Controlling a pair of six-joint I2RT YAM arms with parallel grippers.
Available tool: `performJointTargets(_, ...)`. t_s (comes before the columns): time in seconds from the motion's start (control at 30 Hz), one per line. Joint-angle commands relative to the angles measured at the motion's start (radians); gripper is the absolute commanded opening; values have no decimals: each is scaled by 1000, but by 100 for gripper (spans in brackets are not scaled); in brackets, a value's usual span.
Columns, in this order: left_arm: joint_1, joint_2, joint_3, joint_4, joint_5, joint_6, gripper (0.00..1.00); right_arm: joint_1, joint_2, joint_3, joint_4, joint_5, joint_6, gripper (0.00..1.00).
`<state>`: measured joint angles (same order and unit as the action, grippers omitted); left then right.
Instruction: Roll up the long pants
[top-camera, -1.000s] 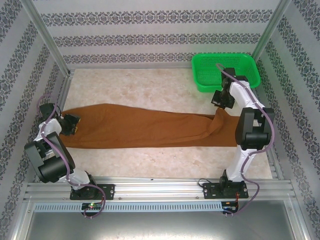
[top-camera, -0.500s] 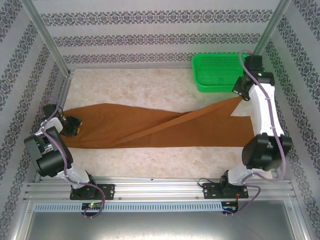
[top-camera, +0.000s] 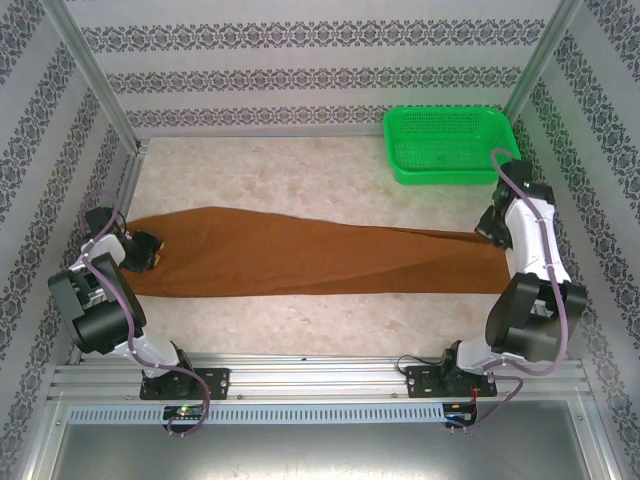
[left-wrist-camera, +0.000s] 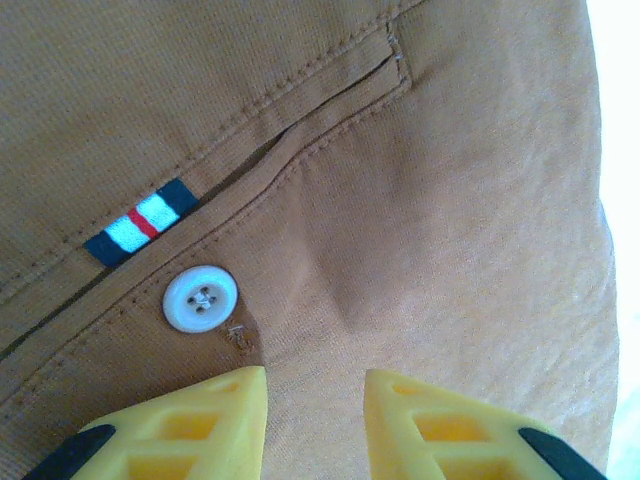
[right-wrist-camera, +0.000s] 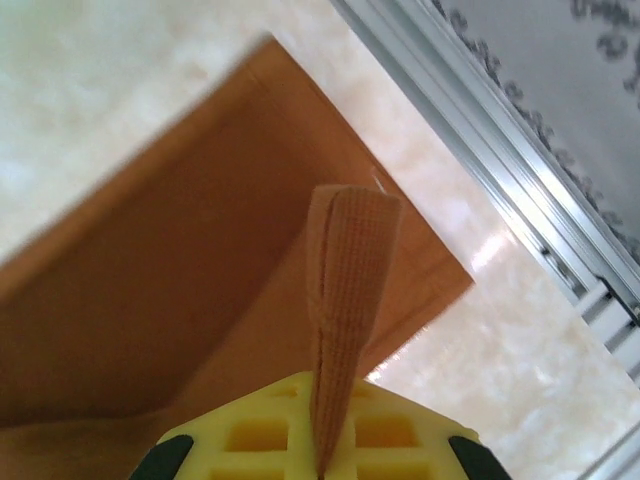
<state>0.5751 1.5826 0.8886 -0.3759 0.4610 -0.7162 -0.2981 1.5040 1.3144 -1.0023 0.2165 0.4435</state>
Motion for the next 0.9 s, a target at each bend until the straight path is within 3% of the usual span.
performJointTargets(0.0,-11,9,10,22,11,-13,30,7,23,175,5,-6,20,0)
performJointTargets(0.17,-12,4,8,23,11,-11,30,5,62,295,-53,50,-4,0)
performJointTargets(0.4,-12,15,-10,19,12,-5,29,-29,15,-65,28,17,44,0)
performJointTargets(0.5,-12,15,1,9,23,-3,29,-29,60,-125,-10,10,45,0)
performJointTargets(0.67,-17,13,-4,9,16,0,29,-32,-2,-201,30,40,42,0)
performJointTargets(0.87,-17,44,-34,-38,-64,-4,25,-25,-16,-283,42,-22,26,0)
